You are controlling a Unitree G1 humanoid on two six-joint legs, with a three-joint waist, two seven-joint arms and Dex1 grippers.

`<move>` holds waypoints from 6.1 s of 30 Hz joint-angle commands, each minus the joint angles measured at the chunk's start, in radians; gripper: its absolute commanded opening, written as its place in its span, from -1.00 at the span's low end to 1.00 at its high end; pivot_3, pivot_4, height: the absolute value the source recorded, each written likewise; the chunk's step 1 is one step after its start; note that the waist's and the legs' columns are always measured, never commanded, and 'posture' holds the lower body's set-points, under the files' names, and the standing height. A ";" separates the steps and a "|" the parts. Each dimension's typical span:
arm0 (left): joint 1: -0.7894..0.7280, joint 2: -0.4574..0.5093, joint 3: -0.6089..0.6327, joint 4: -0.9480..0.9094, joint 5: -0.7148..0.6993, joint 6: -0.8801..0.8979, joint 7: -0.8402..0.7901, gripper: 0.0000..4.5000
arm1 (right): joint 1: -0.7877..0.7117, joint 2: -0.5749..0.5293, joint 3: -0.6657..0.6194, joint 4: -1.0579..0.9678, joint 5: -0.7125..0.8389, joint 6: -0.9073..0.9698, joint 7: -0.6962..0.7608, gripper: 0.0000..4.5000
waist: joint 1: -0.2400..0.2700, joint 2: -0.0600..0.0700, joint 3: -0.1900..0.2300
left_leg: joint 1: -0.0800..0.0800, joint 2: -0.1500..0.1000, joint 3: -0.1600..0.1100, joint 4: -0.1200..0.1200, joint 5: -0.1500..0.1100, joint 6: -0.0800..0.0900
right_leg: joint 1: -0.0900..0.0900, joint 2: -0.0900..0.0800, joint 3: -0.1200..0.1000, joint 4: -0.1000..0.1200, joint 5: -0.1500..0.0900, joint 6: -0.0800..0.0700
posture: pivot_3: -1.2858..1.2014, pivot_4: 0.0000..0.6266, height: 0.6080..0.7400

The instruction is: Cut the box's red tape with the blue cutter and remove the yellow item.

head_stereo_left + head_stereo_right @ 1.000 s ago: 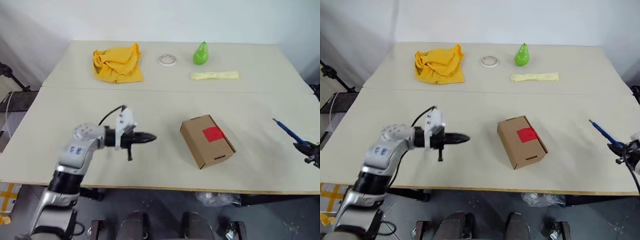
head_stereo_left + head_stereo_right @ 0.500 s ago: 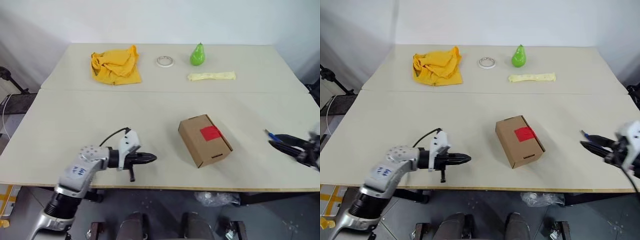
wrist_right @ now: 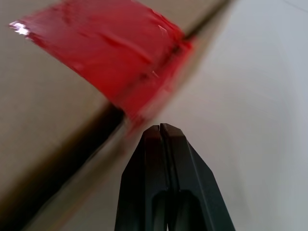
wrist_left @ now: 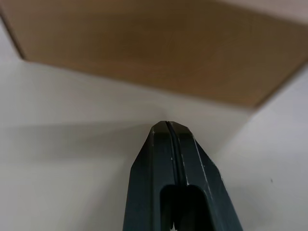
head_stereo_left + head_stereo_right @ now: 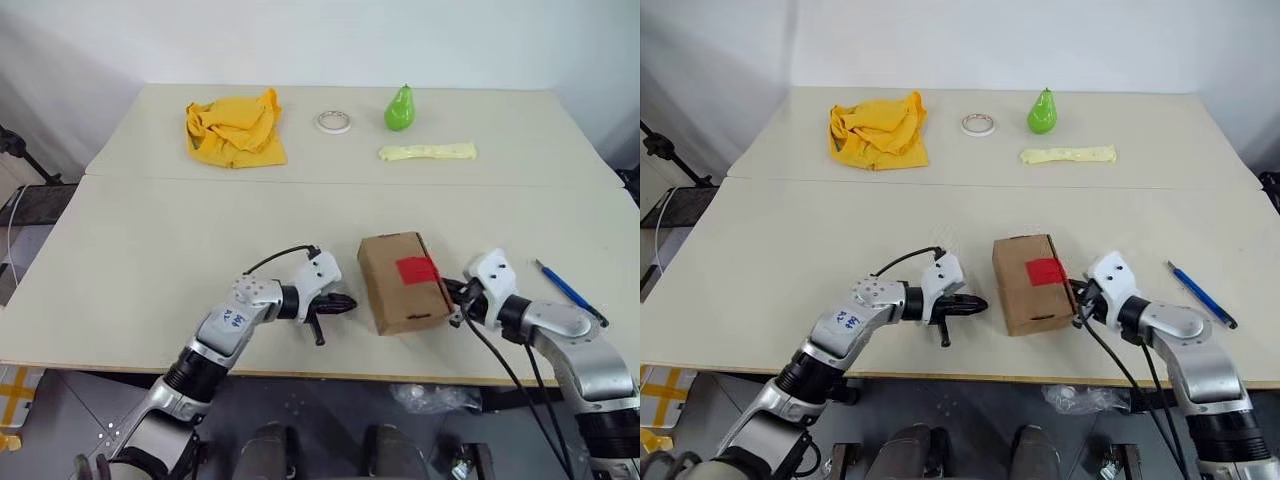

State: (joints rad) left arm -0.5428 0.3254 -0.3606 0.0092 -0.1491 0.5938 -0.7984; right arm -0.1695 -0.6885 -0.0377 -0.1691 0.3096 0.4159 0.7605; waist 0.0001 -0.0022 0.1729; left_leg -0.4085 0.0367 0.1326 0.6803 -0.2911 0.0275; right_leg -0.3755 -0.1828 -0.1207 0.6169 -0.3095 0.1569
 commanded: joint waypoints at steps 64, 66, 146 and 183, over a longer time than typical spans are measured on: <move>-0.171 0.095 -0.053 0.076 0.028 -0.077 -0.226 -1.00 | -0.215 -0.042 -0.184 -0.159 0.466 0.881 -0.210 0.98 | 0.021 -0.008 0.001 | -0.012 0.012 0.015 0.002 -0.003 -0.006 | -0.018 0.010 0.001 0.004 -0.002 -0.008 | 0.03 -0.52 1.00; -0.170 0.095 -0.055 0.074 0.028 -0.076 -0.225 -1.00 | -0.226 -0.047 -0.164 -0.168 0.459 0.883 -0.216 0.98 | 0.021 -0.008 0.001 | -0.011 0.012 0.015 0.002 -0.003 -0.005 | -0.018 0.010 0.001 0.004 -0.002 -0.008 | 0.03 -0.52 1.00; -0.068 0.131 -0.047 -0.028 0.021 -0.158 -0.218 -1.00 | -0.675 -0.056 0.117 0.547 0.331 1.098 0.220 -0.98 | -0.002 -0.014 -0.009 | -0.003 0.015 0.015 0.000 -0.005 -0.007 | -0.016 0.011 0.007 0.004 -0.002 -0.010 | 0.03 -0.52 1.00; -0.030 -0.365 -0.031 0.217 0.087 -0.508 0.066 -1.00 | -1.318 -0.617 0.983 0.339 0.429 1.199 0.577 -0.98 | 0.024 -0.001 0.000 | -0.019 0.010 0.018 0.004 -0.017 0.003 | -0.024 -0.002 -0.016 -0.010 0.003 -0.001 | 0.03 -0.52 1.00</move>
State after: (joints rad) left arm -0.5753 -0.0309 -0.4015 0.2825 -0.0491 0.0825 -0.7398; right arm -1.5086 -1.3021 0.9323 0.1958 0.7236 1.6067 1.3280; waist 0.0244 -0.0033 0.1728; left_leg -0.4273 0.0465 0.1507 0.6845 -0.3077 0.0302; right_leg -0.3990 -0.1847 -0.1365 0.6067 -0.3062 0.1559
